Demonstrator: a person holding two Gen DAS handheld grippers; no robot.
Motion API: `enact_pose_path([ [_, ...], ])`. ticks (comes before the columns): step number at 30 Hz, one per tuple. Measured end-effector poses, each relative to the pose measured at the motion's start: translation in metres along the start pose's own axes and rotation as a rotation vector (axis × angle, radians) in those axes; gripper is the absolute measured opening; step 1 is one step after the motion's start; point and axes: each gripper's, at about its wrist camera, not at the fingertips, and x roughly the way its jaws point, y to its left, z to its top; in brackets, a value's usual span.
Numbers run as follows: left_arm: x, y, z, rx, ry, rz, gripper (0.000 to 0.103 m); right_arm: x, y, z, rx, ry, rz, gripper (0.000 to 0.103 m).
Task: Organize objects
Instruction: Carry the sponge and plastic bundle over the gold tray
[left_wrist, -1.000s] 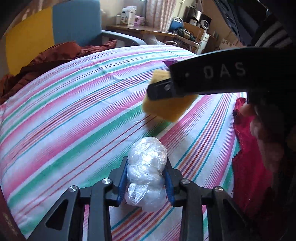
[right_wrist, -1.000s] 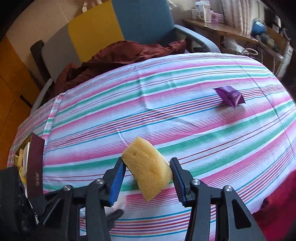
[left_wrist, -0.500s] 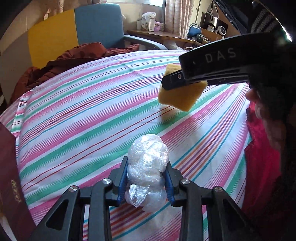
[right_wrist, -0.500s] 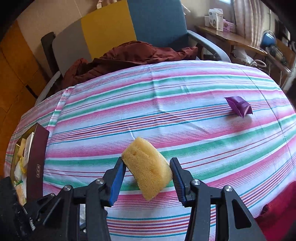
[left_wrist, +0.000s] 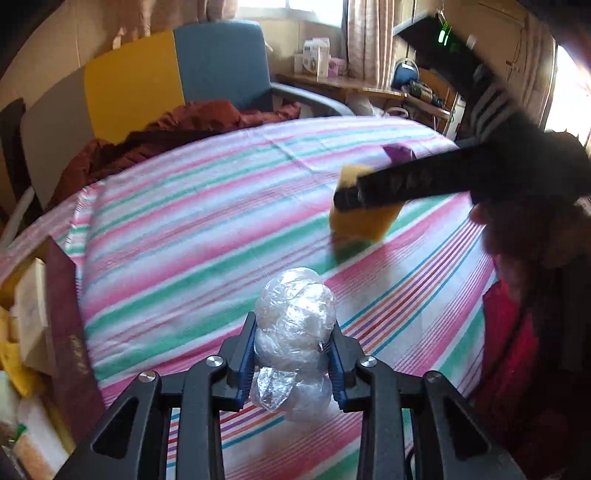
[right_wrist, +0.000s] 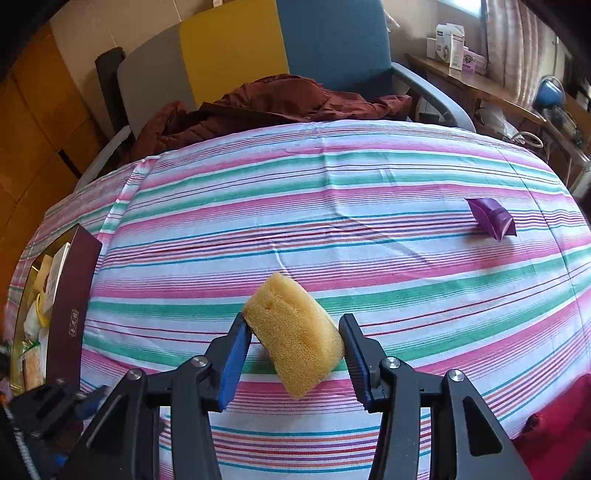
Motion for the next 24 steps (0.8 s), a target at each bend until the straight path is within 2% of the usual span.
enact_pose_path([
  [13,-0.080,0.040,0.001,-0.098,-0.134,0.095,0.033,-0.006,0.028,-0.007,-0.086,-0.028,0.028,0.050],
  [24,-0.116,0.079,-0.019,-0.183,-0.170,0.162,0.033,-0.004,0.051,-0.014,-0.130,-0.010,0.066,0.050],
])
